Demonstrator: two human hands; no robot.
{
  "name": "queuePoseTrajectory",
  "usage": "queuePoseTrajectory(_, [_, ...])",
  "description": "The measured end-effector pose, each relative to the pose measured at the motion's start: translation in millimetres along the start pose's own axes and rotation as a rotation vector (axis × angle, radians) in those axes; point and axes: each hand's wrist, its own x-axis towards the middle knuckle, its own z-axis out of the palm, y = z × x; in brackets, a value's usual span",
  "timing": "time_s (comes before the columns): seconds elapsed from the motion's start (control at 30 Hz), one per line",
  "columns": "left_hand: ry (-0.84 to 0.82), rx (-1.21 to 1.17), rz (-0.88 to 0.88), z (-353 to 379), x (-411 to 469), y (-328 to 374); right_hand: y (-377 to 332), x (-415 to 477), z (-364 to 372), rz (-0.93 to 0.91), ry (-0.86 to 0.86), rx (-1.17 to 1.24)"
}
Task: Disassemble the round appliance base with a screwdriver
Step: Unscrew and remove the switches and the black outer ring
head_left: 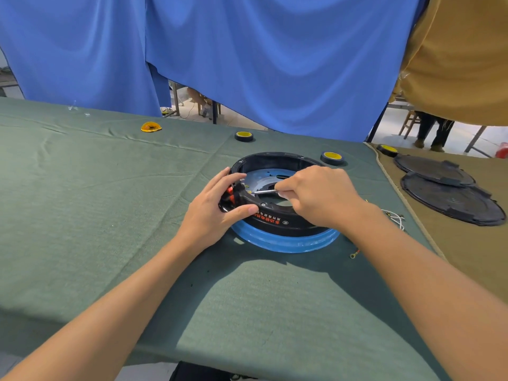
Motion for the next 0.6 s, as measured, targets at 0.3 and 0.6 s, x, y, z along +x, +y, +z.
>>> queuePoseTrajectory(0.3, [0.038, -0.031, -0.107, 6, 0, 2, 11, -3, 8, -0.071, -0.01, 0.108])
queuePoseTrajectory(0.6, [0.036, 0.081, -0.059, 8, -2, 9, 11, 1, 7, -0.106, 0.027, 0.05])
